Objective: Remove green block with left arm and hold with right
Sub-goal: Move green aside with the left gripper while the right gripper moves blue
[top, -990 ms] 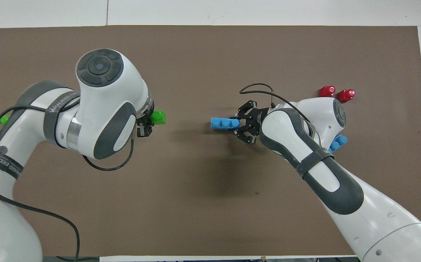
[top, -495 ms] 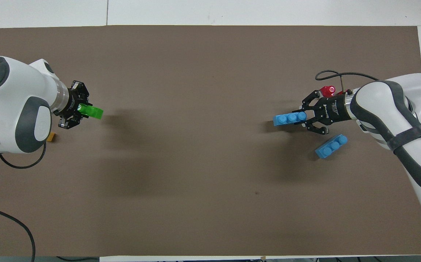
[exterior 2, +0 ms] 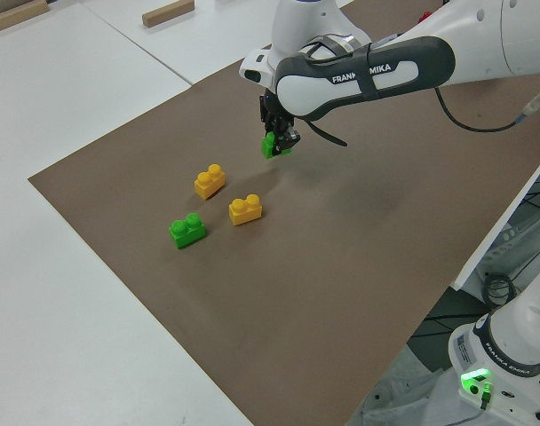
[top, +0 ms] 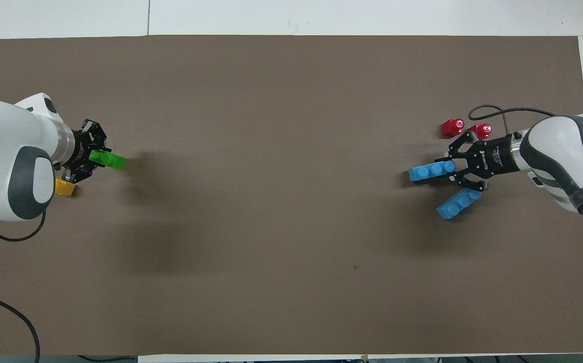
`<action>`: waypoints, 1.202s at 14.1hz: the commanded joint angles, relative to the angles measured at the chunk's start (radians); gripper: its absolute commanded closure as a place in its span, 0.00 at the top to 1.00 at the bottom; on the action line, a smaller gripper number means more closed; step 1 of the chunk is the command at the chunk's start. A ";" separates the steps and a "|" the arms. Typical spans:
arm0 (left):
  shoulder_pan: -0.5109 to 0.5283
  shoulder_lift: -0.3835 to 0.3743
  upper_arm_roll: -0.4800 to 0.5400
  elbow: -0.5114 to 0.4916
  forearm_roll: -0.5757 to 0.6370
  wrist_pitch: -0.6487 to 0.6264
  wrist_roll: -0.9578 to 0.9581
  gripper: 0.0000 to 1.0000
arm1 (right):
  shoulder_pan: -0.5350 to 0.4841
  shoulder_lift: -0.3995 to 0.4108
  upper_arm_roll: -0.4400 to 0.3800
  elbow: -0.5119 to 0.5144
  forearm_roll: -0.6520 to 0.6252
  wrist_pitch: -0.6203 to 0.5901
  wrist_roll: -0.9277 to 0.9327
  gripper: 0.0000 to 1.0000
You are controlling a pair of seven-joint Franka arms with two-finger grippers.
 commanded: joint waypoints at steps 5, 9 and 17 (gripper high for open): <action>0.013 0.070 -0.008 -0.014 -0.011 0.096 0.098 0.00 | -0.005 0.001 0.016 -0.009 -0.018 0.010 -0.026 0.00; 0.008 0.079 -0.008 -0.019 -0.011 0.094 0.185 0.97 | 0.010 -0.001 0.017 -0.034 -0.009 0.060 -0.023 0.00; -0.001 0.030 -0.011 0.021 -0.010 0.076 0.250 1.00 | 0.013 0.005 0.023 -0.054 -0.004 0.119 -0.023 0.00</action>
